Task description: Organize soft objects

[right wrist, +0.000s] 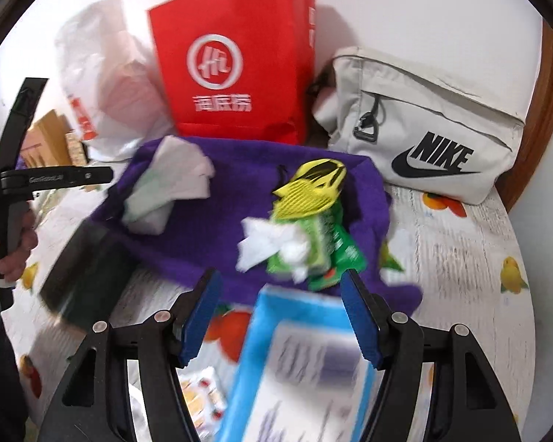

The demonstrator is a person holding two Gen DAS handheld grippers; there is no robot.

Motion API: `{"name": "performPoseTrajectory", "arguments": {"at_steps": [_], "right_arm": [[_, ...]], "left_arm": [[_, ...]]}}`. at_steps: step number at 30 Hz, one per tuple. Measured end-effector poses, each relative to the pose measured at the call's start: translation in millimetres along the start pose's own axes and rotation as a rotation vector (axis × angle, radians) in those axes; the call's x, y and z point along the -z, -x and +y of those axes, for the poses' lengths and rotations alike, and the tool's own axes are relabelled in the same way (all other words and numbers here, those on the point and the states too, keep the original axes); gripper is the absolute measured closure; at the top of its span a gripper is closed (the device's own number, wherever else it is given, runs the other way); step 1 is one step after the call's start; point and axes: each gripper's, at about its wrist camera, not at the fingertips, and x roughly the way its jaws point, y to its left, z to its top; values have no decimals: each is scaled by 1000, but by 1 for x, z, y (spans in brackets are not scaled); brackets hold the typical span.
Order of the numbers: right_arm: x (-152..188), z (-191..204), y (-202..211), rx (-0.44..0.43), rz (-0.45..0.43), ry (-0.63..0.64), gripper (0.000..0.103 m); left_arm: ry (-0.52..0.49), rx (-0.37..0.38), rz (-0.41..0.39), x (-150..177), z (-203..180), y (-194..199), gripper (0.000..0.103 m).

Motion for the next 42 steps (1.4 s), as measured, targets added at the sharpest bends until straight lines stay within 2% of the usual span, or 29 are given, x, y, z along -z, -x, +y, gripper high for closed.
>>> {"name": "performPoseTrajectory", "arguments": {"at_steps": [1,2,6,10,14,18,21,23,26,27,29,30,34,42], "right_arm": [[5,4,5,-13,0,1,24],[13,11,12,-26,-2,3,21],[44,34,30,-76,-5,16,21],[71,57,32,-85,17,47,23],[94,84,23,2,65,158,40],[107,97,13,36,106,226,43],[116,106,3,73,139,275,49],[119,106,-4,105,162,278,61],[124,106,-9,126,166,275,65],[124,106,-10,115,169,267,69],[123,103,-11,51,183,230,100],[123,102,-11,38,191,219,103],[126,107,-7,54,170,227,103],[130,110,36,-26,87,186,103]], "left_arm": [[5,8,-2,5,2,5,47],[7,15,-6,9,2,10,47],[-4,29,-15,35,2,30,47],[1,51,-24,63,5,46,47],[1,73,-28,85,10,57,47],[-25,69,-35,101,10,65,47],[-31,96,-38,109,11,68,47],[-36,106,-34,114,11,69,47],[-47,112,-36,119,11,73,47],[-50,116,-38,121,10,74,47],[-52,120,-40,123,10,76,47],[-52,122,-40,125,11,78,47],[-48,121,-39,131,13,82,47],[-27,96,-26,147,16,90,47]]}}
